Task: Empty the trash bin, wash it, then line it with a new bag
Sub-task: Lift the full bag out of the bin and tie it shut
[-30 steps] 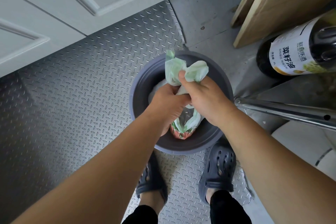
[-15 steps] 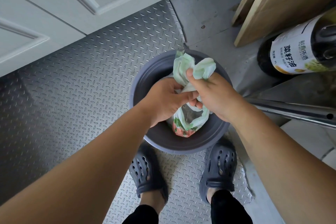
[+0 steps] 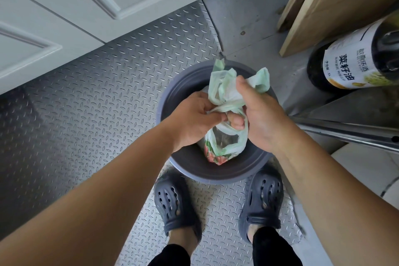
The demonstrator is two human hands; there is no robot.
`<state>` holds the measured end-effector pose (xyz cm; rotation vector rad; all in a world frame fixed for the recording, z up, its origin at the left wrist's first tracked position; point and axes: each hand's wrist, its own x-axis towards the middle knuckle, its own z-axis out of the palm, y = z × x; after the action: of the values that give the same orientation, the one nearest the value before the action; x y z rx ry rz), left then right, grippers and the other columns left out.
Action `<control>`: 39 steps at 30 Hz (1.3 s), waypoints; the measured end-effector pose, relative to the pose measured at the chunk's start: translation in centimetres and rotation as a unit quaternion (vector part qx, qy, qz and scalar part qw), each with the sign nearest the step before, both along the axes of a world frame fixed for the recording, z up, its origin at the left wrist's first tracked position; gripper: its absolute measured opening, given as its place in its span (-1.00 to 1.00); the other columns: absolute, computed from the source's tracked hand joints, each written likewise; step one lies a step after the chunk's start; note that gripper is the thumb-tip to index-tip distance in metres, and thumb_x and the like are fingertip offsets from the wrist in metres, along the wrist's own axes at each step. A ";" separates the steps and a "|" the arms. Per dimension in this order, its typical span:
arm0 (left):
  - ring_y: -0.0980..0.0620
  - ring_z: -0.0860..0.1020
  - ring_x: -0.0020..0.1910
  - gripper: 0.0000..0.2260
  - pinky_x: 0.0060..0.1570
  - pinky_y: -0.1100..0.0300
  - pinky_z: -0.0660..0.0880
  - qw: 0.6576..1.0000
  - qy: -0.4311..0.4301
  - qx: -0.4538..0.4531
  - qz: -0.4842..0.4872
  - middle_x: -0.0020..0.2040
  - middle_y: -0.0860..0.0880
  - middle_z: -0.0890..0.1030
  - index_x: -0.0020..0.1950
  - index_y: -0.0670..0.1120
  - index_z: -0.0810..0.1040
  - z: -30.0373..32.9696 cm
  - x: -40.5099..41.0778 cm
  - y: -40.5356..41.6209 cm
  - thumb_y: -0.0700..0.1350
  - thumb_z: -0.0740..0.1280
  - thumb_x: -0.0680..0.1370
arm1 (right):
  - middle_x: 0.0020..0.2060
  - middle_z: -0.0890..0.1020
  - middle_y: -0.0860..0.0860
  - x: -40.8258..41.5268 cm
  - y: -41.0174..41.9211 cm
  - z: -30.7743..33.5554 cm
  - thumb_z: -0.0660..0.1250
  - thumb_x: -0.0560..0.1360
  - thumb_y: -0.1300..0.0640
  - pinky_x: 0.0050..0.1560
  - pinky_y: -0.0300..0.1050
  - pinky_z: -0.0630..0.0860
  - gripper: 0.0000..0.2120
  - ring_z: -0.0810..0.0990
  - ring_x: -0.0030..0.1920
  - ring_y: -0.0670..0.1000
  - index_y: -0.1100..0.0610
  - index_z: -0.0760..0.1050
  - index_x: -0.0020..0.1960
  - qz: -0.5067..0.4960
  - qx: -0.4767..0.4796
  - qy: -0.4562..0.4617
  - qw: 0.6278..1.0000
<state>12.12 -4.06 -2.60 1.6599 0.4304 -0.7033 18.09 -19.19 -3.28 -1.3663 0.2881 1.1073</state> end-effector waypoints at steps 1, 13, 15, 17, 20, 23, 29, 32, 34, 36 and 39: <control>0.23 0.59 0.09 -0.83 0.19 0.38 0.43 0.999 0.004 -0.042 0.008 0.05 0.13 0.67 0.05 -0.16 0.71 0.2 -0.1 0.0 -0.28 0.33 0.60 | -0.48 0.31 0.08 0.1 -0.2 -0.1 0.13 0.65 -0.18 -0.35 -0.09 0.25 -0.52 0.27 -0.48 -0.01 0.20 0.56 -0.07 0.014 0.003 0.019 1.000; -0.08 0.51 -0.10 -0.80 0.20 -0.27 0.47 0.988 0.121 -0.008 0.090 0.10 -0.39 0.58 0.02 -0.23 0.64 0.0 -0.4 0.0 -0.12 0.36 0.53 | -0.24 0.67 0.07 0.6 -1.9 -0.2 0.54 0.37 0.30 -0.16 -0.15 0.56 -0.83 0.60 -0.21 0.02 0.04 0.68 -0.23 0.139 0.002 -0.056 0.989; -0.09 0.53 -0.11 -0.70 0.19 -0.24 0.48 0.987 0.124 -0.013 0.102 0.06 -0.39 0.60 0.00 -0.24 0.64 0.4 -0.4 -0.1 -0.03 0.36 0.43 | -0.28 0.66 -0.05 0.6 -1.6 -0.1 0.51 0.39 0.28 -0.26 -0.16 0.54 -0.77 0.58 -0.29 -0.11 -0.03 0.58 -0.23 0.209 -0.105 -0.159 0.959; -0.15 0.57 -0.12 -0.66 0.12 -0.19 0.51 0.985 0.125 -0.014 0.116 0.00 -0.35 0.64 -0.01 -0.23 0.65 0.6 -0.4 -0.2 -0.02 0.34 0.38 | -0.33 0.59 -0.09 0.5 -1.2 -0.1 0.47 0.37 0.23 -0.37 -0.26 0.43 -0.77 0.50 -0.37 -0.14 -0.01 0.45 -0.23 0.281 -0.226 -0.291 0.886; -0.11 0.44 -0.21 -0.64 -0.07 -0.02 0.38 0.983 0.124 -0.024 0.131 -0.21 -0.21 0.54 -0.03 -0.29 0.61 0.6 -0.4 -0.3 -0.05 0.33 0.35 | -0.37 0.38 -0.11 -0.2 -0.3 0.2 0.38 0.33 0.33 -0.42 -0.17 0.23 -0.70 0.39 -0.36 0.02 0.05 0.28 -0.24 0.317 -0.298 -0.449 0.781; -0.05 0.35 -0.18 -0.64 -0.12 0.05 0.29 0.977 0.127 -0.046 0.167 -0.19 -0.16 0.45 -0.03 -0.33 0.55 0.7 -0.6 -0.6 -0.05 0.32 0.35 | -0.30 0.47 0.06 -1.1 0.3 0.3 0.43 0.26 0.35 -0.40 -0.08 0.26 -0.63 0.50 -0.37 0.24 0.08 0.25 -0.24 0.309 -0.339 -0.530 0.713; -0.02 0.58 -0.04 -0.53 0.02 0.10 0.44 0.973 0.175 0.026 0.147 0.06 -0.11 0.69 0.03 -0.11 0.66 0.9 -0.1 -0.8 0.25 0.22 0.53 | -0.38 0.54 0.16 -2.4 0.7 0.2 0.59 0.08 0.35 -0.45 -0.17 0.22 -0.65 0.50 -0.50 0.19 0.20 0.42 -0.33 0.245 -0.373 -0.559 0.699; 0.16 0.61 -0.15 -0.61 -0.13 0.17 0.42 0.967 0.198 0.008 0.161 -0.09 0.05 0.70 -0.01 -0.03 0.66 0.9 0.3 -0.9 0.26 0.26 0.55 | -0.39 0.50 0.16 -2.5 0.4 0.1 0.46 0.10 0.46 -0.49 -0.15 0.23 -0.64 0.39 -0.48 0.14 0.16 0.34 -0.35 0.190 -0.344 -0.588 0.707; 0.16 0.63 -0.32 -0.78 -0.20 0.19 0.45 0.948 0.206 -0.078 0.228 -0.21 0.05 0.72 -0.04 -0.05 0.69 1.2 0.3 -1.1 0.09 0.40 0.53 | -0.35 0.50 0.18 -2.4 0.2 0.2 0.35 0.11 0.47 -0.51 -0.08 0.31 -0.71 0.37 -0.40 0.12 0.19 0.32 -0.35 0.178 -0.309 -0.618 0.701; 0.02 0.66 -0.28 -0.90 -0.16 0.11 0.58 0.915 0.204 -0.135 0.321 -0.20 -0.05 0.73 -0.04 -0.11 0.70 1.2 0.3 -1.1 -0.11 0.45 0.50 | -0.27 0.55 0.19 -2.3 0.0 0.4 0.31 0.13 0.46 -0.46 0.00 0.43 -0.79 0.47 -0.31 0.20 0.24 0.39 -0.32 0.189 -0.289 -0.636 0.690; -0.05 0.67 -0.32 -0.96 -0.20 0.05 0.65 0.883 0.173 -0.158 0.406 -0.28 -0.11 0.71 -0.14 -0.14 0.68 1.2 0.3 -1.0 -0.21 0.44 0.50 | -0.12 0.59 0.16 -2.6 0.0 1.0 0.47 0.19 0.45 -0.30 0.03 0.50 -0.77 0.52 -0.18 0.22 0.26 0.47 -0.28 0.212 -0.292 -0.633 0.684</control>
<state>12.47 -5.06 -1.36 0.9007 1.1234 -0.3902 15.54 -19.21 -2.26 -2.5400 -0.8172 0.1368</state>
